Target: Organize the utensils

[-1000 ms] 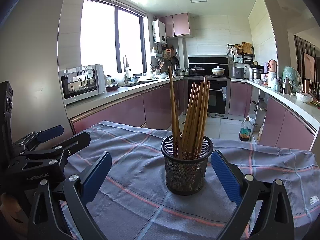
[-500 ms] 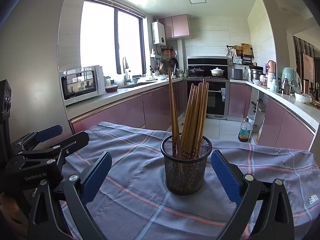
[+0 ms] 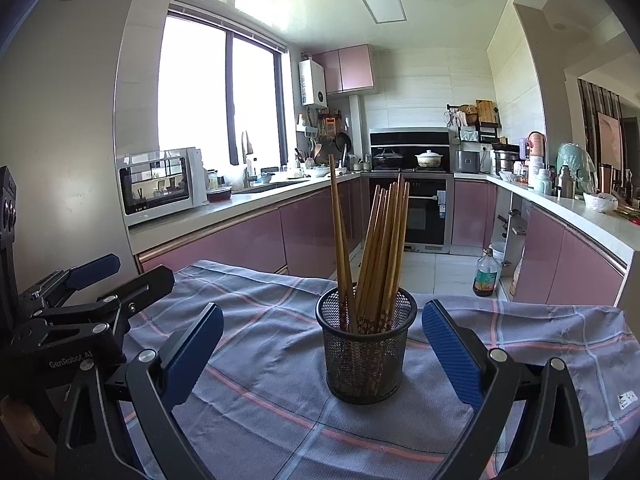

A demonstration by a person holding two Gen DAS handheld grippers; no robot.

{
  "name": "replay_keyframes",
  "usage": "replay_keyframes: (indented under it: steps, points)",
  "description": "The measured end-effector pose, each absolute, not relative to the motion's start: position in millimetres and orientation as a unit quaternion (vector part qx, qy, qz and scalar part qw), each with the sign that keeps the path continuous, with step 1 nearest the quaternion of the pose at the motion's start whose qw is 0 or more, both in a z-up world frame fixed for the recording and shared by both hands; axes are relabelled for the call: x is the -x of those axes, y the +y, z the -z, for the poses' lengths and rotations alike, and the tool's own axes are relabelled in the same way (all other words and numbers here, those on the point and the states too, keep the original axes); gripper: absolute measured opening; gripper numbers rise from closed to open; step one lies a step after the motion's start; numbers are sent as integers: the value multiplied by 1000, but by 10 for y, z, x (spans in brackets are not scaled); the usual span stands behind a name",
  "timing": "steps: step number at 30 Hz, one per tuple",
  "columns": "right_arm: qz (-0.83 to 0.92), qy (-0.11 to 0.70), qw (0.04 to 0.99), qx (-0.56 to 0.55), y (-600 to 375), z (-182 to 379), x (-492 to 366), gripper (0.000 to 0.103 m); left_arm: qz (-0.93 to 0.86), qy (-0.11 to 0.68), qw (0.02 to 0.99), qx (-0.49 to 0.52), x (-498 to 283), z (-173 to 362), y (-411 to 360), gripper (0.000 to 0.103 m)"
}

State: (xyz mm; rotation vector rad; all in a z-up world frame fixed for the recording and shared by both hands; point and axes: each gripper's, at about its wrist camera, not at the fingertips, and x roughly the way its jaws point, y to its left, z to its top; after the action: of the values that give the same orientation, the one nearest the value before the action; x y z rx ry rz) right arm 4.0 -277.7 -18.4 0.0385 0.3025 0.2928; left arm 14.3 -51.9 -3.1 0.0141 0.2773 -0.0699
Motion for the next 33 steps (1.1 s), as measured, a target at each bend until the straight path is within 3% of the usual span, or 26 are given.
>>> replay_keyframes:
  steps: [33]
  points:
    - [-139, 127, 981, -33, -2876, 169, -31, 96, 35, 129, 991, -4, -88, 50, -541, 97]
